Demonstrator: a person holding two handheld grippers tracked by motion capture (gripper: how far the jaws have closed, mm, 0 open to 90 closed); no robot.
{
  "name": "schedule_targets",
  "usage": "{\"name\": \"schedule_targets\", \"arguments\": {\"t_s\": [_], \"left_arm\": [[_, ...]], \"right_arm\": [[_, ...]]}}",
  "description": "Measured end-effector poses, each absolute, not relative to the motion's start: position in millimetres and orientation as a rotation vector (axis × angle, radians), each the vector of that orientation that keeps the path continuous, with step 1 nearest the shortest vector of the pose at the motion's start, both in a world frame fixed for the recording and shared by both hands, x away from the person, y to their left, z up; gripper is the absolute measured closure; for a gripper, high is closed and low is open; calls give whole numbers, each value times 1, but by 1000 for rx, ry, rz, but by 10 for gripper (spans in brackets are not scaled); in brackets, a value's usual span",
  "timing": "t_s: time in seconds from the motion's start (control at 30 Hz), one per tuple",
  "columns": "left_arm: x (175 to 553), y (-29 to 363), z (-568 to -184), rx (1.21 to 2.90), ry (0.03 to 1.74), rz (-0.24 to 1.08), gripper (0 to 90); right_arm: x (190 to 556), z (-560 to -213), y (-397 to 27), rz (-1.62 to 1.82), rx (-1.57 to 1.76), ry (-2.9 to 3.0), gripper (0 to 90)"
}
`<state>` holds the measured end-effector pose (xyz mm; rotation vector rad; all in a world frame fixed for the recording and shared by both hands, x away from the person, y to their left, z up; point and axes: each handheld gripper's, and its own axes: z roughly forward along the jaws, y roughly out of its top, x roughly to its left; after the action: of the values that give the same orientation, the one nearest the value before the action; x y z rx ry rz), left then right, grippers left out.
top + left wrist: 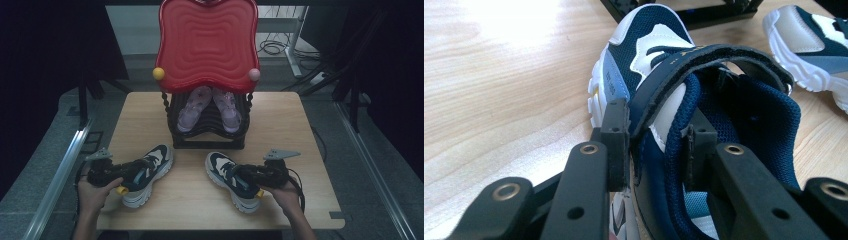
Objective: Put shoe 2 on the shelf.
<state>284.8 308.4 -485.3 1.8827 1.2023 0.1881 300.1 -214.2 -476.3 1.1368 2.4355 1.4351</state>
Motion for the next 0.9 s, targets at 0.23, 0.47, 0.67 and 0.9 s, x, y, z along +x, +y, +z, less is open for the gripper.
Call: {"name": "schedule_targets", "arguments": {"t_s": [0.23,0.47,0.67,0.9], "left_arm": [[281,311,-481,1804,1194,193,699],[278,309,-478,1755,1172,195,699],[277,309,-477,1730,1171,196,699],[277,310,-477,1714,1174,196,698]], "right_arm": [[292,-472,-226,1500,1157,2351,709],[286,-474,-236,1548,1182,2292,709],[277,-473,-252,1585,1216,2230,709],[272,-466,-274,1643,1265,2149,708]]}}
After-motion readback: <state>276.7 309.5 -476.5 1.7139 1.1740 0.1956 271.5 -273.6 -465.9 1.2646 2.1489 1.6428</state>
